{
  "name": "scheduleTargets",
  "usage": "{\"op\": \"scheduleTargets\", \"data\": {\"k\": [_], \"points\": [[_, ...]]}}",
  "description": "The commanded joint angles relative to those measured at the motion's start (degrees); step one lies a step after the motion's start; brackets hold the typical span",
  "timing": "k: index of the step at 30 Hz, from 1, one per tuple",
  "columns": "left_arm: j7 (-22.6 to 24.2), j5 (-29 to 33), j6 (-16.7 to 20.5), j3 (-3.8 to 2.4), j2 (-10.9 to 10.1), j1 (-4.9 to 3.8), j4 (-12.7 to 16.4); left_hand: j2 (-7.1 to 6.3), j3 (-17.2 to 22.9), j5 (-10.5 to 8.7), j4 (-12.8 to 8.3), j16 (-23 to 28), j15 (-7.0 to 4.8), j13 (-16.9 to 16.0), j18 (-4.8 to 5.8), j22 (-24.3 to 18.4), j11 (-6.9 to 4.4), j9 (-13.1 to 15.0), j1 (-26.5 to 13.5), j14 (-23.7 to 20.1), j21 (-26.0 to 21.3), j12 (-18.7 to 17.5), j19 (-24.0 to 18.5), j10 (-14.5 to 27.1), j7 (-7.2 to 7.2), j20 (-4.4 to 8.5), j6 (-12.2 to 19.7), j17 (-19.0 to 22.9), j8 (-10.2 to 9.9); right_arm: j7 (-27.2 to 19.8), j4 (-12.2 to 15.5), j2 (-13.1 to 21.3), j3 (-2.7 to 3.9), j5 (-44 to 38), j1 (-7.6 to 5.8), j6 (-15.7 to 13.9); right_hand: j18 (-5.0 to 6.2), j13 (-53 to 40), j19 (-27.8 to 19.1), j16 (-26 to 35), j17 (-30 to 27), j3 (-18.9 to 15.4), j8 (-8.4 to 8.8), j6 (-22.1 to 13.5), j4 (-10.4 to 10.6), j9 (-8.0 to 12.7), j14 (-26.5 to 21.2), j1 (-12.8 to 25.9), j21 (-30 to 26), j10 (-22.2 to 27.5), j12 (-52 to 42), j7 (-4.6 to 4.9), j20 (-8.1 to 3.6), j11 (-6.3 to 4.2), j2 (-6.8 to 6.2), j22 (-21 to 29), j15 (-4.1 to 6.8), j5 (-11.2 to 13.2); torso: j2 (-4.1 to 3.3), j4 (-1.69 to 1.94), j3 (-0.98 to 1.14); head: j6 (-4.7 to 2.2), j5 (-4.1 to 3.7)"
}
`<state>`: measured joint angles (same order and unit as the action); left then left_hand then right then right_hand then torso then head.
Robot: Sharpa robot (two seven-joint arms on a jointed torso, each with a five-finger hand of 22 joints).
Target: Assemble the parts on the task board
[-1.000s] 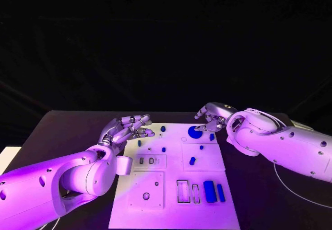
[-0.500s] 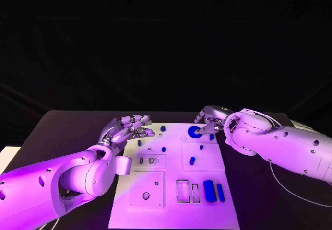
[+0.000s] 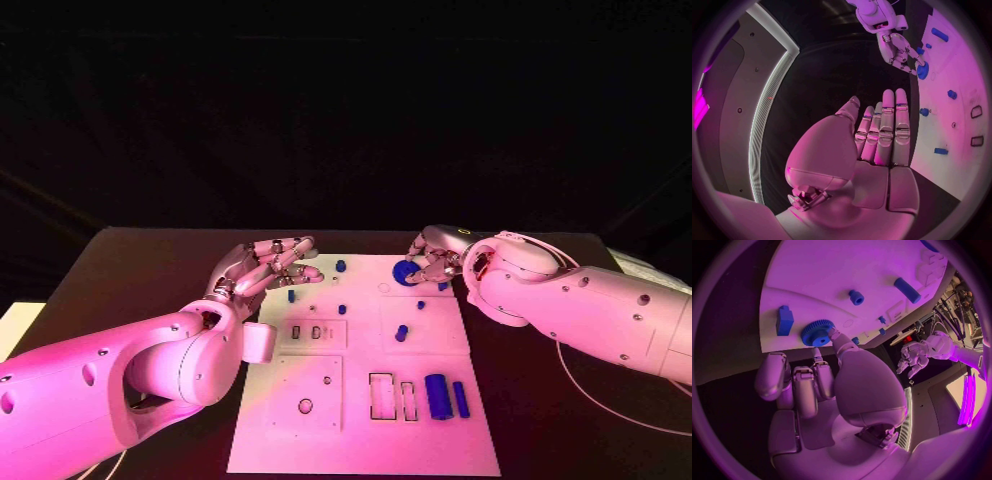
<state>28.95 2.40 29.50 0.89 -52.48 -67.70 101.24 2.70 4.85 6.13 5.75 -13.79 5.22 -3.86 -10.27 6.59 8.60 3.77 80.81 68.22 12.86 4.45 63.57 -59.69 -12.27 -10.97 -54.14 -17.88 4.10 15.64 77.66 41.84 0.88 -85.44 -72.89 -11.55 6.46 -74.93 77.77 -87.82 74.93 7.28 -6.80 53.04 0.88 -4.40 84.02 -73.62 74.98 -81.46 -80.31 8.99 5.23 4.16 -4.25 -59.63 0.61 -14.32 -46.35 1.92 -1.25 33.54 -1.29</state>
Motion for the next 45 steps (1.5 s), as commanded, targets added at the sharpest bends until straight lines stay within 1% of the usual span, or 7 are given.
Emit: {"op": "scheduleTargets", "data": {"k": [1, 7, 13, 24, 31, 39, 45], "points": [[0.6, 0.0, -1.2, -0.04, 0.1, -0.05, 0.0, 0.08, 0.1, 0.16, -0.2, 0.2, 0.07, 0.1, -0.03, -0.1, 0.51, -0.1, 0.7, -0.5, -0.2, -0.3, -0.2, 0.1, -0.25, -0.2, 0.1, -0.1, -0.3, -0.2, -0.3, -0.1, 0.01, -0.4, 0.07, 0.9, -0.7, -3.5, 0.2, -0.3, 10.8, 0.2, -0.33, 0.6, -0.1, -0.1, 5.1, -0.7, 0.3, -0.3, -0.4, 0.0, 0.12, -0.19, 0.09, -0.2, -0.16, -0.2, 0.03, -0.01, 0.0, 0.02, -0.04], [0.6, 0.0, -1.2, -0.04, 0.1, -0.05, 0.0, 0.1, 0.2, 0.15, -0.2, 0.2, 0.06, 0.1, -0.03, -0.1, 0.51, -0.1, 0.7, -0.5, -0.3, -0.3, -0.2, 0.0, -0.25, -0.2, 0.1, -0.1, -0.3, -0.3, -0.7, -0.3, 0.0, -0.3, 0.1, 1.4, -0.77, -3.8, 0.3, -0.4, 11.0, 0.4, -0.75, 1.2, 0.0, -0.2, 5.1, -0.7, 0.5, -0.4, -0.6, -0.11, 0.08, -0.29, 0.55, -0.6, -0.09, -0.3, 0.0, -0.01, 0.0, 0.03, -0.01], [0.6, 0.0, -1.1, -0.04, 0.1, -0.05, 0.0, 0.1, 0.2, 0.15, -0.2, 0.2, 0.06, 0.1, -0.03, -0.1, 0.51, -0.1, 0.7, -0.5, -0.3, -0.3, -0.2, 0.0, -0.25, -0.2, 0.1, -0.1, -0.3, -0.2, -0.9, -0.7, 0.0, -0.2, 0.11, 3.6, -0.83, -4.7, 0.4, -0.5, 11.2, 1.3, -1.78, 3.1, 0.5, -0.4, 5.2, -0.6, 0.9, -1.1, -1.2, -0.59, -0.14, -0.69, 2.32, -1.1, 0.21, 1.1, 0.0, 0.04, -0.05, 0.17, -0.05], [0.4, 0.0, -1.4, -0.04, 0.1, -0.05, 0.0, 0.07, 0.3, 0.14, -0.2, 0.2, 0.07, 0.1, -0.03, -0.1, 0.52, -0.1, 0.7, -0.5, -0.3, -0.3, -0.2, 0.1, -0.27, -0.2, 0.1, -0.2, -0.3, 1.3, -1.9, -1.1, -0.03, -1.0, 0.11, 6.0, -0.85, -4.8, 0.4, -0.5, 11.2, 1.1, -1.8, 3.4, 0.9, -0.3, 5.2, 0.2, 1.1, -1.1, -1.2, -0.75, -0.3, -0.84, 1.97, -1.2, 0.37, 2.0, 0.03, 0.01, -0.08, 0.24, -0.18], [0.3, 0.0, -1.5, -0.04, 0.1, -0.05, -0.1, 0.07, 0.3, 0.14, -0.2, 0.2, 0.07, 0.1, -0.03, -0.1, 0.52, -0.1, 0.7, -0.5, -0.3, -0.3, -0.2, 0.1, -0.28, -0.21, 0.1, -0.2, -0.3, 2.2, -0.9, -1.2, -0.05, -4.0, 0.18, 0.9, -1.06, -5.7, 0.9, -0.6, 11.5, 1.7, -2.59, 5.1, 1.0, -0.6, 5.2, 0.0, 1.8, -1.8, -1.8, -1.33, -0.54, -1.31, 2.44, -2.5, 0.7, 1.8, 0.03, 0.02, -0.09, 0.21, -0.16], [0.2, 0.1, -1.7, -0.04, 0.1, -0.04, -0.2, 0.07, 0.3, 0.12, -0.2, 0.2, 0.08, 0.1, -0.03, -0.1, 0.54, -0.1, 0.6, -0.5, -0.3, -0.3, -0.2, 0.1, -0.3, -0.21, 0.1, -0.2, -0.3, 1.4, 3.5, -0.8, 0.0, -5.0, 0.38, -7.9, -1.38, -6.0, 1.7, -0.7, 11.7, 3.4, -2.84, 6.3, 0.8, -0.8, 5.3, -0.7, 2.8, -2.1, -2.0, -1.89, -1.04, -1.87, 3.19, -4.2, 1.22, 0.3, 0.03, 0.05, -0.04, 0.1, 0.3], [0.0, 0.1, -2.0, -0.05, 0.0, -0.04, -0.5, 0.13, 0.4, 0.13, -0.2, 0.3, 0.11, 0.1, -0.02, -0.1, 0.57, -0.1, 0.6, -0.5, -0.3, -0.4, -0.2, 0.2, -0.33, -0.22, 0.2, -0.2, -0.4, 1.9, 5.4, -2.2, 0.02, -5.8, 0.36, -9.6, -1.45, -5.9, 1.8, -0.7, 11.6, 3.9, -2.65, 6.1, 0.8, -0.7, 5.3, -0.8, 2.9, -1.9, -1.8, -1.85, -1.12, -1.87, 3.32, -4.5, 1.26, 0.2, -0.02, 0.01, 0.04, 0.02, 0.84]]}}
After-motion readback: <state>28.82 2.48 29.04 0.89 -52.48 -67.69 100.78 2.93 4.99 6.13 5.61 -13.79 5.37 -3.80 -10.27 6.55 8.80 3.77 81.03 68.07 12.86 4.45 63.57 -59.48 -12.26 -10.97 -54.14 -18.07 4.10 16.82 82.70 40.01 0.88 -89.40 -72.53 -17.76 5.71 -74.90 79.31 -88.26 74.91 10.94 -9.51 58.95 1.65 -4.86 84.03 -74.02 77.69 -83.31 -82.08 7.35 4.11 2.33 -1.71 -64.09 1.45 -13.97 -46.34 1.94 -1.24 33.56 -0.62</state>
